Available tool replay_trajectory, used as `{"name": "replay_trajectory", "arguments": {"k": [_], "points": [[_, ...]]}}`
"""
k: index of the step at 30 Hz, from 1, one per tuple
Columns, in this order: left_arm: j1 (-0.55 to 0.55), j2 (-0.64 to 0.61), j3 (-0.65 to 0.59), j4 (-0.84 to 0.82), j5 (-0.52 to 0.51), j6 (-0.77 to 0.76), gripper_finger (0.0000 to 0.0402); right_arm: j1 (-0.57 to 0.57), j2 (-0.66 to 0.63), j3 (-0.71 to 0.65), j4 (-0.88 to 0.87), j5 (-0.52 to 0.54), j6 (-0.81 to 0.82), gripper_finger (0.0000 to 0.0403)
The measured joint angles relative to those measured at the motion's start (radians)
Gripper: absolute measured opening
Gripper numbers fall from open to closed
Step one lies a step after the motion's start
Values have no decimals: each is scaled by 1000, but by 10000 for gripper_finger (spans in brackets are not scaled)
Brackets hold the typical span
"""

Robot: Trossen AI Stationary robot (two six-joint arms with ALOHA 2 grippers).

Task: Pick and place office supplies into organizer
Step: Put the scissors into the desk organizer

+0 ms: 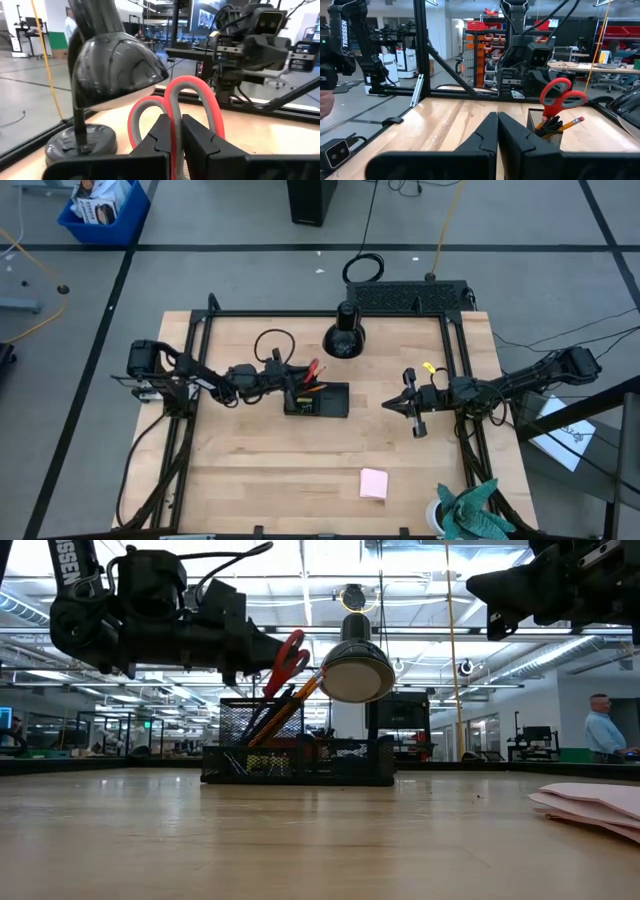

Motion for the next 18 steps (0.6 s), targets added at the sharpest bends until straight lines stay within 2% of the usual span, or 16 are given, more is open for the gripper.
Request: {"name": "replay_trajectory", "arguments": {"k": [5, 10, 18], "points": [[-37, 0, 0, -41, -59, 10, 10, 0, 0, 0, 0, 0, 2, 4], [-53, -1, 1, -67, -102, 33, 24, 0, 0, 0, 0, 0, 2, 4], [-49, 0, 0, -92, -110, 52, 29, 0, 0, 0, 2, 0, 2, 4]]}}
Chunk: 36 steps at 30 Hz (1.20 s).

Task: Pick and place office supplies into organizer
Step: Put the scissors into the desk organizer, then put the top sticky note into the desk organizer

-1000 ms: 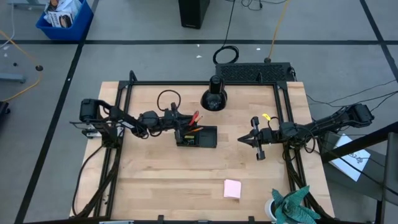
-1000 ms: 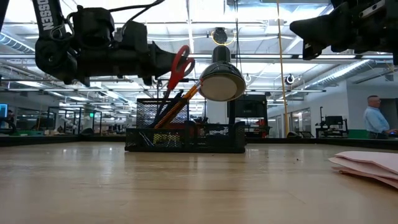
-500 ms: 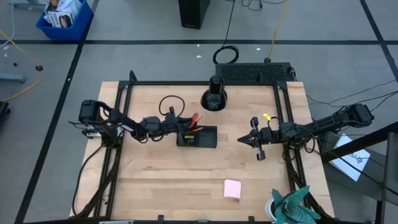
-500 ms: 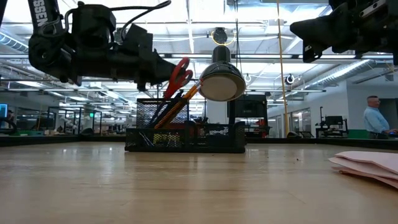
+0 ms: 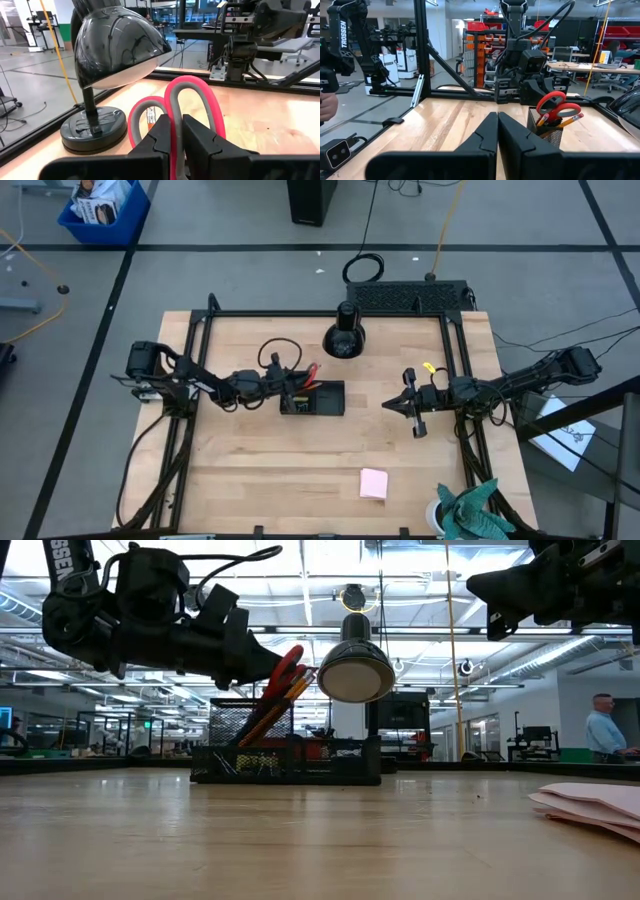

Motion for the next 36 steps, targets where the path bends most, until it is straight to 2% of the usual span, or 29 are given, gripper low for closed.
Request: {"name": "replay_trajectory", "arguments": {"k": [10, 15, 22, 31, 36], "points": [[0, 0, 0, -16, 18, -7, 37, 0, 0, 0, 0, 0, 0, 4], [1, 0, 0, -24, 76, -17, 77, 0, 0, 0, 1, 0, -1, 4], [0, -1, 0, -25, 83, 27, 134, 0, 0, 0, 1, 0, -2, 4], [0, -62, 0, -24, 91, 136, 160, 0, 0, 0, 1, 0, -3, 4], [0, -138, 0, -88, 77, 180, 170, 0, 0, 0, -1, 0, -3, 4]]}}
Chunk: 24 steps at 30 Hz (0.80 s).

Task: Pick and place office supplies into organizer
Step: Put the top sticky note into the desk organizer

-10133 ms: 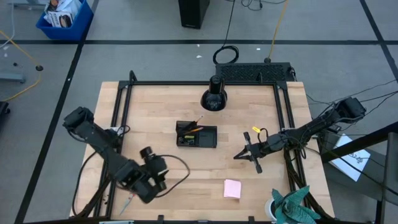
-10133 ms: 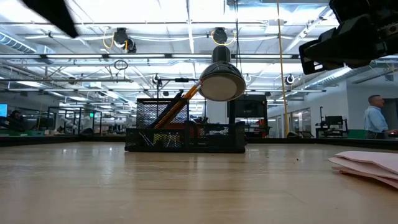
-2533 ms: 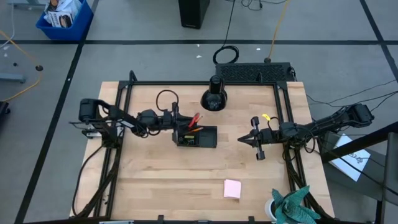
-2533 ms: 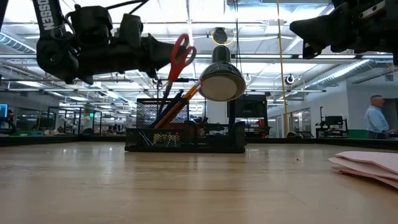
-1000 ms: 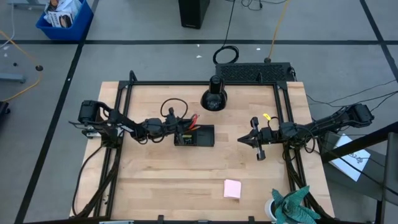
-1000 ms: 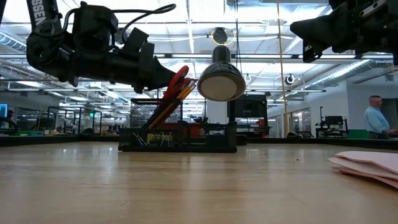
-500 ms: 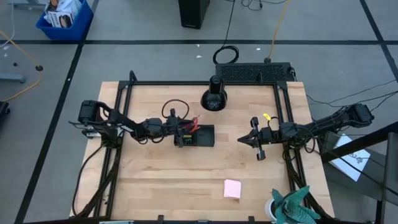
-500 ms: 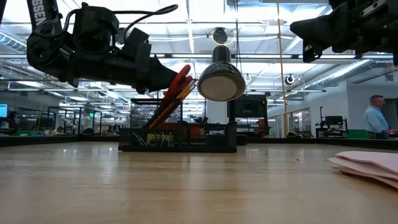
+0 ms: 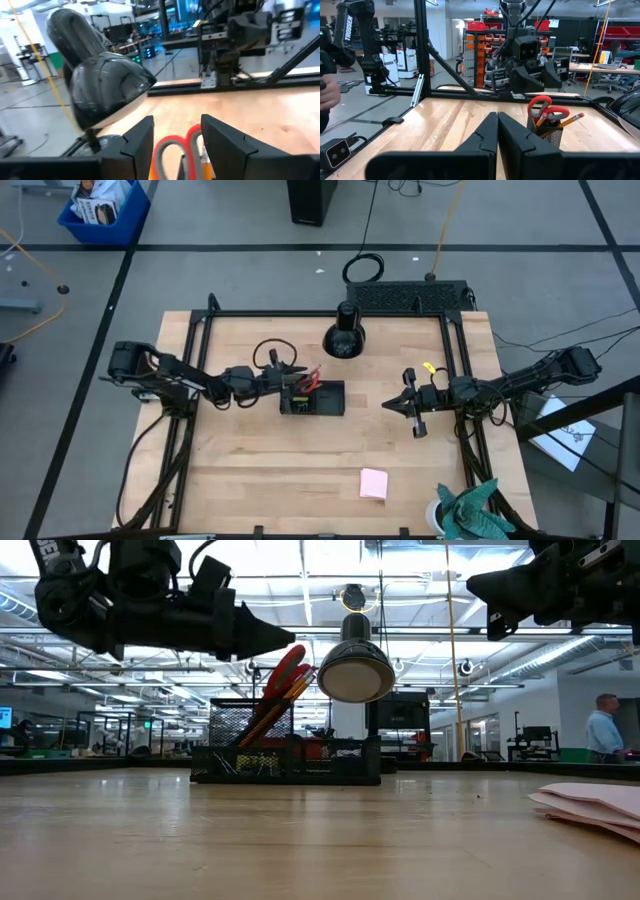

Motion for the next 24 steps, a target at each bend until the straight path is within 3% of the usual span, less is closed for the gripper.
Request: {"name": "replay_trajectory", "arguments": {"k": [7, 13, 19, 24], "points": [[-22, -182, 0, -190, -87, 1, 164, 0, 0, 0, -8, 0, 2, 4], [-188, -316, 22, -331, -91, 45, 112, 0, 0, 0, -58, 0, -21, 4], [-399, -311, 124, -589, -191, 26, 14, 0, 0, 0, -86, 0, -32, 4], [-517, -212, 213, -636, -215, -4, 7, 0, 3, 0, -140, 0, -49, 4]]}}
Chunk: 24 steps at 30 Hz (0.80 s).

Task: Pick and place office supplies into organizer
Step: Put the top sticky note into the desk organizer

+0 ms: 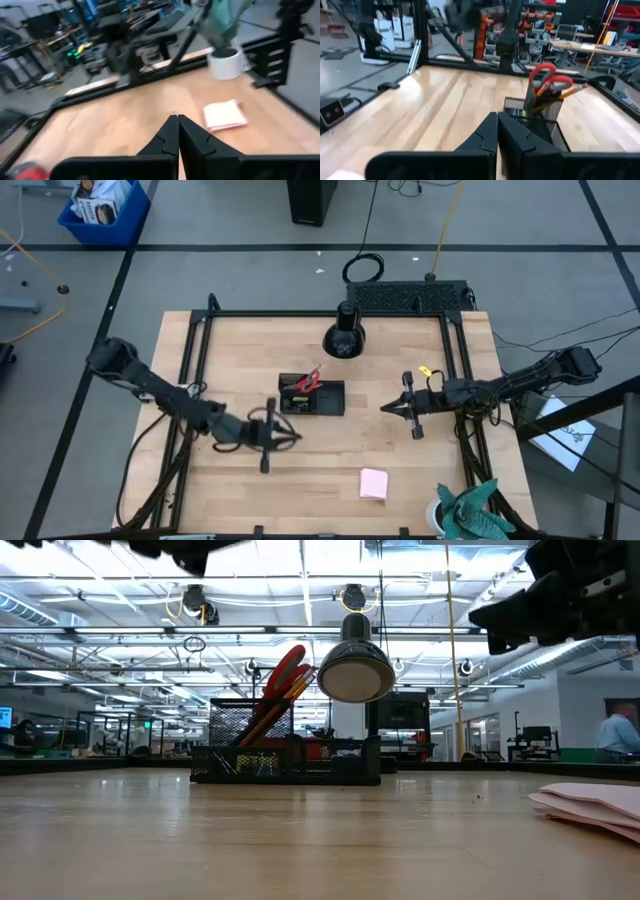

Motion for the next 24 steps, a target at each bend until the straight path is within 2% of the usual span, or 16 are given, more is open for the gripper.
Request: {"name": "replay_trajectory", "arguments": {"k": [4, 6, 9, 14, 17, 24], "points": [[-35, 115, 67, -2, 10, -41, 5, 0, 4, 0, -70, -56, -8, 4], [-40, 182, 99, -1, 56, -73, 6, 0, 10, 0, -109, -99, -1, 4], [-49, 285, 155, -1, 144, -114, 2, 1, 11, -1, -126, -109, 38, 4], [-69, 434, 291, 0, 268, -100, 8, 13, 42, -1, -148, -261, 68, 4], [-70, 498, 376, -9, 292, -95, 4, 59, 73, 0, -101, -246, 88, 4], [-45, 607, 507, -40, 272, -142, 10, 199, 149, 58, -79, -80, 15, 4]]}}
